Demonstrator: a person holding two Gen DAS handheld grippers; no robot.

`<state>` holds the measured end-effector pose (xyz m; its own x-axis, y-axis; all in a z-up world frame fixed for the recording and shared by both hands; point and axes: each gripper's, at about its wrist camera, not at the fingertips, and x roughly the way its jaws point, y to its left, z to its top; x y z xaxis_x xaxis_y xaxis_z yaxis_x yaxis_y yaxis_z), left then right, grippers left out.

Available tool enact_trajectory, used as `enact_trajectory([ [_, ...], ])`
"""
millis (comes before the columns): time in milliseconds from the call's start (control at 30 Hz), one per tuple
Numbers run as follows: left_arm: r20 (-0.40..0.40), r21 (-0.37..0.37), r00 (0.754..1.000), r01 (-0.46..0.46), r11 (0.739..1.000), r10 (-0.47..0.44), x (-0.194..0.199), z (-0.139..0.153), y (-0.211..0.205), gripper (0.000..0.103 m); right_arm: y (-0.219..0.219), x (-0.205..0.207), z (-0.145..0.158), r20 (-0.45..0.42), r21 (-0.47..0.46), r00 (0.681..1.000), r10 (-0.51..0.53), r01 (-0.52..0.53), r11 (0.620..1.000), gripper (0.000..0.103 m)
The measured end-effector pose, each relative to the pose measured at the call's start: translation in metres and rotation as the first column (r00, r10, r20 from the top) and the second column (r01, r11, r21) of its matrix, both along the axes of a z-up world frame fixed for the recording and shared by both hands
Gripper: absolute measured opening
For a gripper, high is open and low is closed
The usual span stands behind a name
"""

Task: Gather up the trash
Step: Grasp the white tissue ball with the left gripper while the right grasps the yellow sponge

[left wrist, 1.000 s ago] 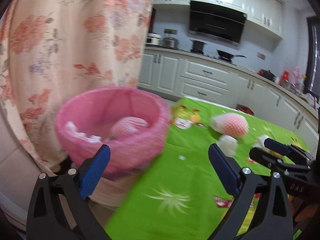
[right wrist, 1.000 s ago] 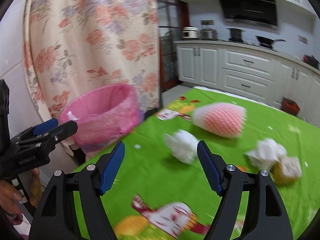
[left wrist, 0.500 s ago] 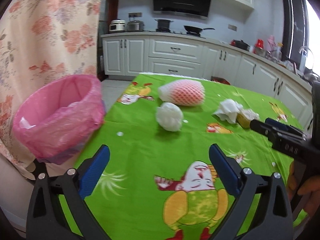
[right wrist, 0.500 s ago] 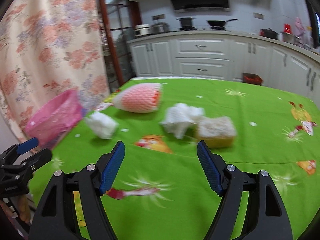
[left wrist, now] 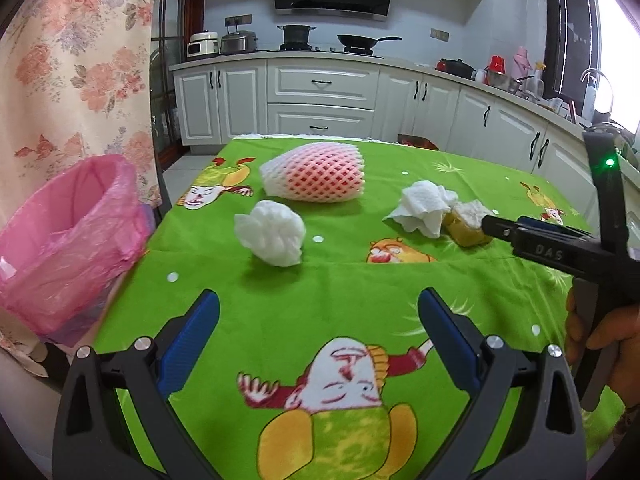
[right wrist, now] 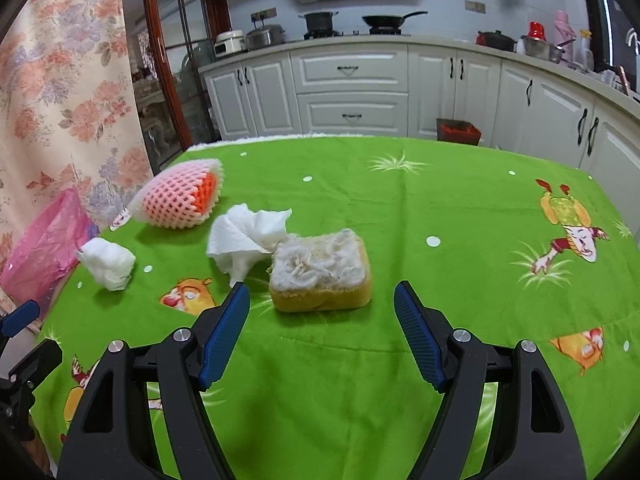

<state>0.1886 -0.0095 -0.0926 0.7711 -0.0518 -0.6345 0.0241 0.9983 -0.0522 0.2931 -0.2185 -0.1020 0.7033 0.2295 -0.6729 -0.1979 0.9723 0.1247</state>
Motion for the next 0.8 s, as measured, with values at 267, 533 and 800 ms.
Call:
enact_trajectory([
  [267, -0.013, 0.0, 1.0, 0.006, 1.0, -0.006, 0.01, -0.004, -0.003, 0.096, 0.007, 0.023, -0.01, -0.049, -0.027, 0.999, 0.004, -0.005, 1.0, 0.071],
  [533, -0.028, -0.024, 0.999, -0.04, 0.999, 0.039, 0.039, -0.01, 0.011, 0.096, 0.009, 0.04, -0.02, -0.109, -0.026, 0.994, 0.012, -0.014, 1.0, 0.071],
  [800, -0.074, -0.057, 0.993, -0.091, 0.994, 0.087, 0.077, -0.017, 0.024, 0.095, 0.007, 0.033, -0.017, -0.08, -0.011, 0.997, 0.009, -0.01, 1.0, 0.058],
])
